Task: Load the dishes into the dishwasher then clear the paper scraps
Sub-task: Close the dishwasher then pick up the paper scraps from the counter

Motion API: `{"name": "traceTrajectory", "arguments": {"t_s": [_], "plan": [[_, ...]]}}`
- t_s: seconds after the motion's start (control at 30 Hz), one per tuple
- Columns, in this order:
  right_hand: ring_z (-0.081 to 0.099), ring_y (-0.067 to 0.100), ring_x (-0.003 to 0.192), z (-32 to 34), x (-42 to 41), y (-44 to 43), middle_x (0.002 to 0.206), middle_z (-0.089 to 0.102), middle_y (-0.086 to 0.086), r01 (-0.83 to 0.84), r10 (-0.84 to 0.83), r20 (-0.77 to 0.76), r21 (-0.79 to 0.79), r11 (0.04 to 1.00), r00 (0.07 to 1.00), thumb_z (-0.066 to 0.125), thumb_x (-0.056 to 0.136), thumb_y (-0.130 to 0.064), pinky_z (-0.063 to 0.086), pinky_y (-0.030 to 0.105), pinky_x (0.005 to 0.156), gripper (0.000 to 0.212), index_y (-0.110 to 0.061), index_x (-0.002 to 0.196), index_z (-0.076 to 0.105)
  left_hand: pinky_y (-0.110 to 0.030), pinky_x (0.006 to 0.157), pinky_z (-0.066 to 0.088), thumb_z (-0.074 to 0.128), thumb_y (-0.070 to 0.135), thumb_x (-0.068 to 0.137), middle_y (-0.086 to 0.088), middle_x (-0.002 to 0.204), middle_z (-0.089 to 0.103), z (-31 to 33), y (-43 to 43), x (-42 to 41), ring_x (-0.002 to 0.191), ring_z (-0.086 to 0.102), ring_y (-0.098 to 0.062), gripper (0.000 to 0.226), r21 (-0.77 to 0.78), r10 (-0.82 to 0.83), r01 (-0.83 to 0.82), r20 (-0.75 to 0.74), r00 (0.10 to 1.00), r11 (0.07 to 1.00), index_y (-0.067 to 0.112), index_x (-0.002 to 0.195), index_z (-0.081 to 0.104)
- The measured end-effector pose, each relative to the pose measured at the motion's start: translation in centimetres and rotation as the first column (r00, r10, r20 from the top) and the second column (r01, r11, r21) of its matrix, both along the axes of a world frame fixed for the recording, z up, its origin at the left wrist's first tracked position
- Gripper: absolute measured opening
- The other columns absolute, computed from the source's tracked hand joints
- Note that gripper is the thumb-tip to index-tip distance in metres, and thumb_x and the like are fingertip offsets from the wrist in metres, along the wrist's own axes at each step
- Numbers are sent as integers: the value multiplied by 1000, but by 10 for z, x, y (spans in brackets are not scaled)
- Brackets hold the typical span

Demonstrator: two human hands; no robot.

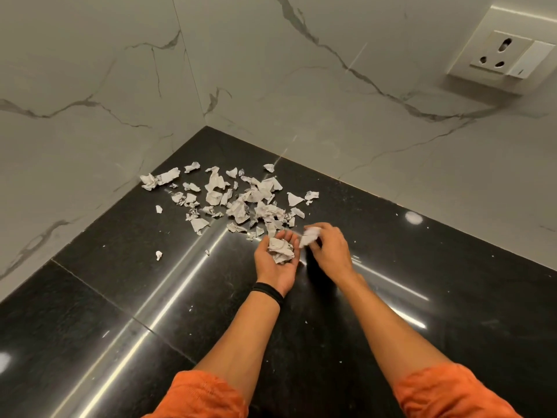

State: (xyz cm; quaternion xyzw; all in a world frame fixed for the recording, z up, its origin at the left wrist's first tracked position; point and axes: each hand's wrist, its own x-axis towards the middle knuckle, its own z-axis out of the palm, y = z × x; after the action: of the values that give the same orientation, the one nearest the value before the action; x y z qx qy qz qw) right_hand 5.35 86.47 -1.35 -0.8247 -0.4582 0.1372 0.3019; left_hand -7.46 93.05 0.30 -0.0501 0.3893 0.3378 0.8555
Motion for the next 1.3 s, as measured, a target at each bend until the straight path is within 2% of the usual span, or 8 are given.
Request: {"name": "traceTrajectory", "arguments": {"t_s": [0.23, 0.4, 0.57, 0.67, 0.77, 0.97, 1.13, 1.3], "plan": [[56, 22, 86, -12, -8, -9, 94, 68, 2, -93, 83, 198, 45, 995, 977, 66, 86, -4, 41, 29, 73, 18, -14, 97, 76, -38, 95, 52, 45, 29, 104, -18, 109, 68, -6, 2, -6, 105, 65, -31, 36, 39, 7, -6, -26, 1000, 999, 0, 110, 64], [69, 5, 88, 5, -11, -15, 92, 74, -9, 295, -219, -355, 176, 939, 909, 72, 90, -9, 57, 28, 85, 14, -20, 98, 76, -36, 91, 52, 42, 31, 105, -18, 111, 67, -5, -2, -6, 104, 65, -29, 38, 79, 1, 5, -81, 997, 997, 0, 116, 62], [72, 6, 89, 41, -21, -9, 93, 76, -6, 209, -24, -497, 320, 924, 867, 78, 87, -11, 57, 21, 84, 13, -16, 99, 76, -35, 93, 52, 44, 29, 106, -16, 105, 68, -1, -6, -7, 100, 65, -25, 33, 145, -30, 47, -113, 993, 988, 3, 109, 64], [72, 5, 89, 50, -41, -4, 94, 77, -7, 17, 104, -422, 274, 962, 900, 79, 86, -12, 57, 20, 83, 16, -16, 101, 77, -35, 88, 53, 41, 31, 106, -14, 98, 69, 4, -11, -9, 92, 66, -24, 35, 165, -64, 75, -75, 995, 983, 6, 103, 65], [68, 4, 90, 41, -61, -4, 98, 76, -8, -160, 183, -189, 126, 979, 965, 79, 84, -16, 53, 21, 84, 17, -21, 100, 80, -33, 77, 54, 40, 35, 105, -12, 90, 67, 11, -15, -9, 85, 66, -24, 36, 125, -88, 93, -40, 995, 988, 9, 96, 64], [62, 0, 89, 38, -50, -16, 97, 70, -15, 51, -3, -209, 226, 973, 978, 72, 92, -27, 49, 16, 78, 11, -27, 101, 78, -37, 96, 51, 39, 32, 106, -17, 103, 65, 10, -12, -21, 97, 64, -27, 37, 82, -17, 20, -38, 999, 996, 3, 102, 62], [53, 11, 106, -4, -29, -46, 113, 62, -13, -222, 246, 113, -189, 957, 963, 67, 92, -40, 42, 29, 89, 25, -34, 115, 71, -34, 93, 51, 41, 31, 107, -16, 100, 65, 7, -6, -30, 94, 65, -26, 37, 76, 12, -7, -70, 998, 997, 2, 100, 62], [54, 2, 89, -8, -42, -58, 96, 59, -16, -178, 180, 29, -66, 982, 983, 74, 90, -29, 47, 28, 82, 13, -27, 103, 75, -33, 90, 52, 41, 31, 106, -15, 100, 66, 5, -9, -36, 92, 66, -25, 36, 102, 16, -7, -87, 996, 995, 2, 101, 62]]}}
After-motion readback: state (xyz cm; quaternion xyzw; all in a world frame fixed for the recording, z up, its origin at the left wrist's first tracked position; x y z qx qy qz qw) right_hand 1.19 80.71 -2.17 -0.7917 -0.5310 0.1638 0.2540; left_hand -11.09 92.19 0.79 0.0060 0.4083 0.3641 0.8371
